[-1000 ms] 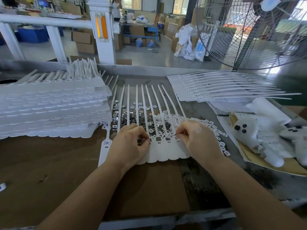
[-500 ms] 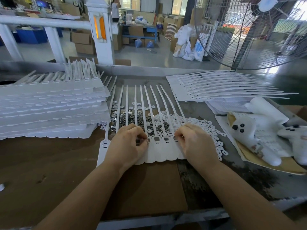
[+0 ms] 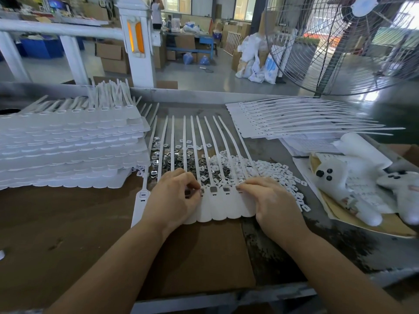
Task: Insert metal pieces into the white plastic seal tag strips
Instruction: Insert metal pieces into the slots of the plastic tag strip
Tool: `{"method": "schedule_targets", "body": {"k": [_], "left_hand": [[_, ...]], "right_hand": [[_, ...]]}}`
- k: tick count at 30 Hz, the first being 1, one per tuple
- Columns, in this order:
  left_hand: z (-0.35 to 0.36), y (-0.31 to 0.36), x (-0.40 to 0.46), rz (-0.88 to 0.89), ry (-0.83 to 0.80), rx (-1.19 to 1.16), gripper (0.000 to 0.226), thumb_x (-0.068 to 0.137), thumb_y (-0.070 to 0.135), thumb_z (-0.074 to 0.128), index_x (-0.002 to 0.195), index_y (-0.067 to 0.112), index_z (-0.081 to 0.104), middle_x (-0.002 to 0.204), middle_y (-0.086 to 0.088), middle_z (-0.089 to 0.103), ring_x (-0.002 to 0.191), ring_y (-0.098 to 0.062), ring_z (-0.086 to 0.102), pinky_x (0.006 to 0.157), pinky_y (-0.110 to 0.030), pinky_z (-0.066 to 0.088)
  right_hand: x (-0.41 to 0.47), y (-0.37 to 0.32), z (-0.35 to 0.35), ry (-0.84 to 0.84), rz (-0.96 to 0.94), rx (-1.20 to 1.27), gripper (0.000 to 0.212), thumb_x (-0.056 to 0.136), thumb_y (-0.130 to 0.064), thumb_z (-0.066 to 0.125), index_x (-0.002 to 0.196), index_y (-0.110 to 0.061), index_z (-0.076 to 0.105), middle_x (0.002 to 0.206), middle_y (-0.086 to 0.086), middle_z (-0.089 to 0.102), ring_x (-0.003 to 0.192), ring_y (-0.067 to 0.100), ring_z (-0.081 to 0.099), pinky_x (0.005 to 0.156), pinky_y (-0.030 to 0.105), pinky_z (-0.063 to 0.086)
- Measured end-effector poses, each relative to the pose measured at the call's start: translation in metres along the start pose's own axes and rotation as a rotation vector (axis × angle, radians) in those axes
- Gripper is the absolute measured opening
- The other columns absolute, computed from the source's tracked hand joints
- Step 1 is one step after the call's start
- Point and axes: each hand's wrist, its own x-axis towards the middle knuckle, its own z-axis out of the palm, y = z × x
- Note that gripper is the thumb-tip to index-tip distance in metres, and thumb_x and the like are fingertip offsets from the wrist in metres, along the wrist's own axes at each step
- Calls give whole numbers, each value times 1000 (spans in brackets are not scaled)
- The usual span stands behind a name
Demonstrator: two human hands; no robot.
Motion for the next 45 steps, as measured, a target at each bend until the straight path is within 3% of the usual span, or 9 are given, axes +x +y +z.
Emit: {"method": "schedule_targets", "body": {"k": [2,6,11,15,21,27,34,45], "left_hand": [[0,0,0,-1,-2,2,4,83,22,66,83,25,63,78,25,43,86,-4,42,64,-1,29],[0,0,0,-2,4,2,1,83,22,66,84,22,65,77,24,43,86,-4,42,65,-2,29],[0,0,0,-6,0,9,2,83,23,66,85,22,65,78,23,44,86,-4,42,65,-2,29],[-1,1,0,-12,-3,5,1,83,23,66,84,23,65,79,22,44,87,-4,42,66,-3,30],[-2,2,-1,-19,-9,-10,6,83,24,66,80,26,61,80,21,45,88,-6,43,70,-17,31],[-2,2,0,-13,-20,-15,7,84,26,65,81,29,59,79,22,43,88,-5,41,67,-10,29],[-1,0,0,-2,-17,-1,8,83,26,66,80,29,58,78,24,42,85,-3,41,65,-5,28],[-1,1,0,1,-12,13,3,83,25,66,84,24,64,80,21,44,86,-3,42,67,-3,29]], "right_hand": [[1,3,0,-16,40,47,39,77,12,51,103,-7,72,101,5,70,96,23,62,88,23,41],[1,3,1,-62,54,64,33,83,7,51,104,-8,71,102,3,68,98,22,57,86,28,44],[7,2,1,-62,104,119,24,90,-2,51,102,-12,70,100,0,64,90,17,57,74,21,41],[23,-1,3,-53,161,165,21,90,-6,54,104,-13,69,104,1,64,86,15,61,79,22,46],[50,-10,20,-130,194,86,22,94,-15,51,109,-15,66,108,1,59,95,18,56,84,27,45],[69,-12,30,-198,236,-38,26,92,-5,48,104,-21,66,96,-2,46,79,19,54,68,31,46],[76,-11,34,-171,265,-38,25,91,-4,52,104,-17,69,108,3,58,86,21,61,74,31,50],[78,-8,26,-271,264,18,27,90,-5,54,105,-19,70,117,2,56,94,23,61,83,38,51]]}}
